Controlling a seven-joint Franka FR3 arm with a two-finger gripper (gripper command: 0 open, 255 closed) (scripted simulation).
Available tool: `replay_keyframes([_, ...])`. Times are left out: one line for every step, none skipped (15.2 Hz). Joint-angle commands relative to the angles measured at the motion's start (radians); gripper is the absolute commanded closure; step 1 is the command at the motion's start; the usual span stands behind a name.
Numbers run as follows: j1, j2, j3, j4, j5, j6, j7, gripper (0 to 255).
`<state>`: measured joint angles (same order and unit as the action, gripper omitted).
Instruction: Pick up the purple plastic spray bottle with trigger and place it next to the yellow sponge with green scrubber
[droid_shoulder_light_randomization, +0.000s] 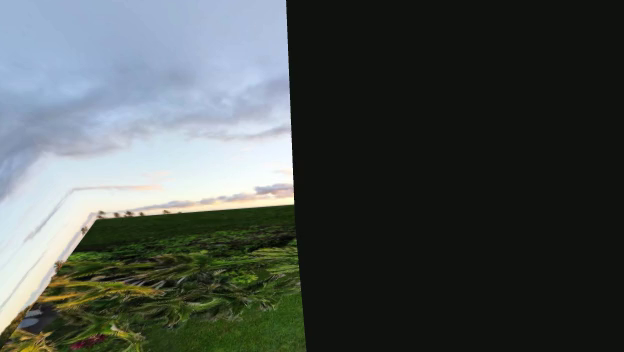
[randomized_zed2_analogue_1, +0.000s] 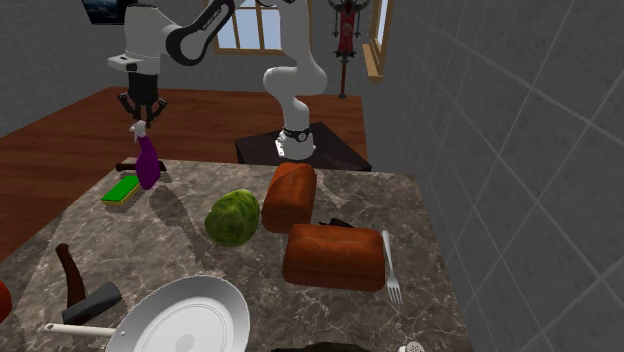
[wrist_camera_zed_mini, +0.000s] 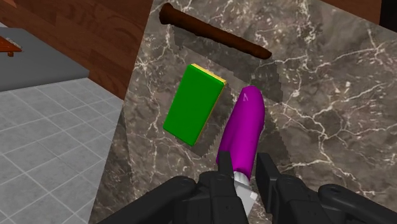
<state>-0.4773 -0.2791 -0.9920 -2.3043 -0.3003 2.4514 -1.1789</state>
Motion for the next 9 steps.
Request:
replay_keyframes([0.004,0.007,-0.007,-0.006,0.005,0.013,-0.003,255])
replay_keyframes([0.004,0.007,-0.007,-0.006,0.005,0.013,-0.004,255])
replay_keyframes([0.004,0.008,-0.007,-0.006,0.005,0.013,-0.004,255])
replay_keyframes([0.004,0.008,-0.007,-0.006,0.005,0.013,-0.004,255])
replay_keyframes([0.004,0.008,-0.007,-0.006,0.005,0.013,-0.004,255])
replay_keyframes([0.004,0.008,-0.007,-0.006,0.005,0.013,-0.004,255])
replay_keyframes([0.004,0.008,-0.007,-0.006,0.005,0.013,-0.004,255])
replay_keyframes([0.004,0.007,-0.007,-0.006,0.005,0.013,-0.004,0])
replay_keyframes([0.004,0.007,-0.007,-0.006,0.005,0.013,-0.004,0])
